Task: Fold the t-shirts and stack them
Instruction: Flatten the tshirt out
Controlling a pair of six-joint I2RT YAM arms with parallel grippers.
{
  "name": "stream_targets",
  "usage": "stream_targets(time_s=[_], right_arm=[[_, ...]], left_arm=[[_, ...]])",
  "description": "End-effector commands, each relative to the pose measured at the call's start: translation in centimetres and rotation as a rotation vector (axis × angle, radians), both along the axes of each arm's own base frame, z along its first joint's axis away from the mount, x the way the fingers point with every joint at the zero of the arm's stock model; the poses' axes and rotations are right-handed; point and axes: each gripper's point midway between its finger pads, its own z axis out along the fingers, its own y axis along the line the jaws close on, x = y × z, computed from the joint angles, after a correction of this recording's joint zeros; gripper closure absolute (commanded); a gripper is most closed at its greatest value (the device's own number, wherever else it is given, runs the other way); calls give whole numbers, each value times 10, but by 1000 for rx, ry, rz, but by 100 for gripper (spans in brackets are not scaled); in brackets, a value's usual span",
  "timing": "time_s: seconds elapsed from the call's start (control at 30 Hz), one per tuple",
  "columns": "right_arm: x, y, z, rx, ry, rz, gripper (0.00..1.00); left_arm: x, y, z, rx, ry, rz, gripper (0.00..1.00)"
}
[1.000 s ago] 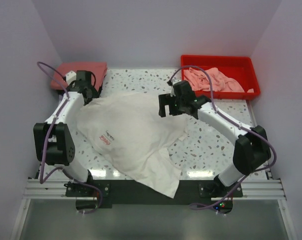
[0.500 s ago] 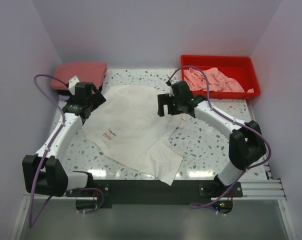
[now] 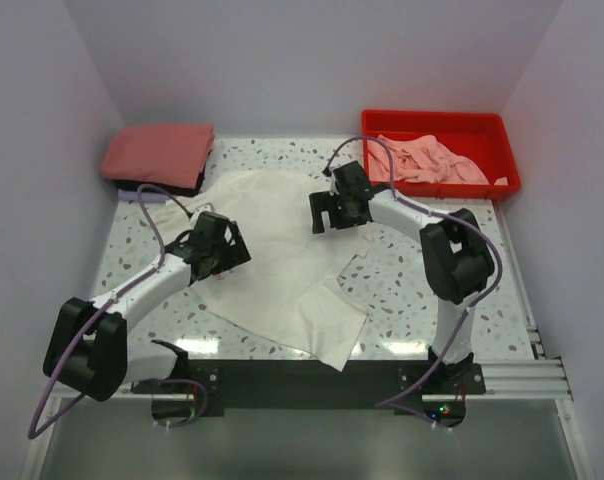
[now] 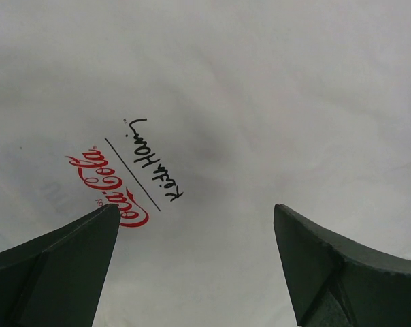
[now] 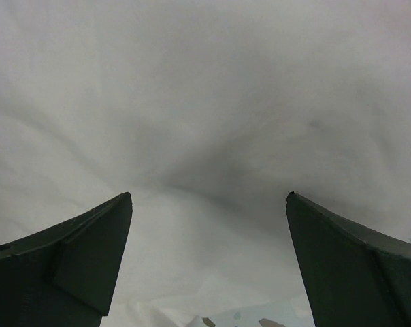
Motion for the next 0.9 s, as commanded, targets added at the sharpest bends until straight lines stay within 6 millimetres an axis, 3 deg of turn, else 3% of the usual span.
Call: stream_targets(time_s=[0.0,0.17,0.3,0.37,0.4,0.47,0.5,0.53,0.57,0.6,0.63,0.7,0.73,0.8,0.83,0.87], right_arm=[[10,13,1,23,-24,58,1],[-7,-1,-18,-11,5,35,1],[-35,-10,-34,-2,65,23,1],[-42,-12,-31,25,63,8,1],[-56,-19,-43,13,93,-7,1],[-68,-22,-49,35,112,-30,1],[-82,-28,-57,27,139,-44,1],[-89,-31,-60,35,157,-70,1],[-93,-32,-62,43,163,-82,1],[-107,-39,-68,37,183,-98,1],[-114,-41,-70,42,195,-117,1],[-132,-47,-76,33,224,-117,1],[-136,-48,-74,32,221,-112,1],[-141,-52,-75,25,227,-114,1],[-141,-51,-73,29,226,-109,1],[-141,-49,-70,39,225,-103,1]], left_arm=[[1,-3,-8,-20,-15,15,0],[-7,1,-34,16,56,14,0],[3,-8,-42,-2,66,-5,0],[10,-13,-48,-2,84,-18,0],[11,-14,-57,9,114,-25,0],[29,-20,-54,23,102,-34,0],[30,-21,-67,45,142,-44,0],[47,-29,-61,41,122,-53,0],[52,-35,-63,42,138,-67,0],[51,-40,-77,59,184,-92,0],[70,-52,-68,50,155,-108,0],[76,-67,-78,73,183,-158,0],[94,-77,-68,75,146,-169,0],[99,-81,-81,127,184,-185,0],[117,-89,-72,121,151,-181,0],[122,-89,-73,137,159,-181,0]])
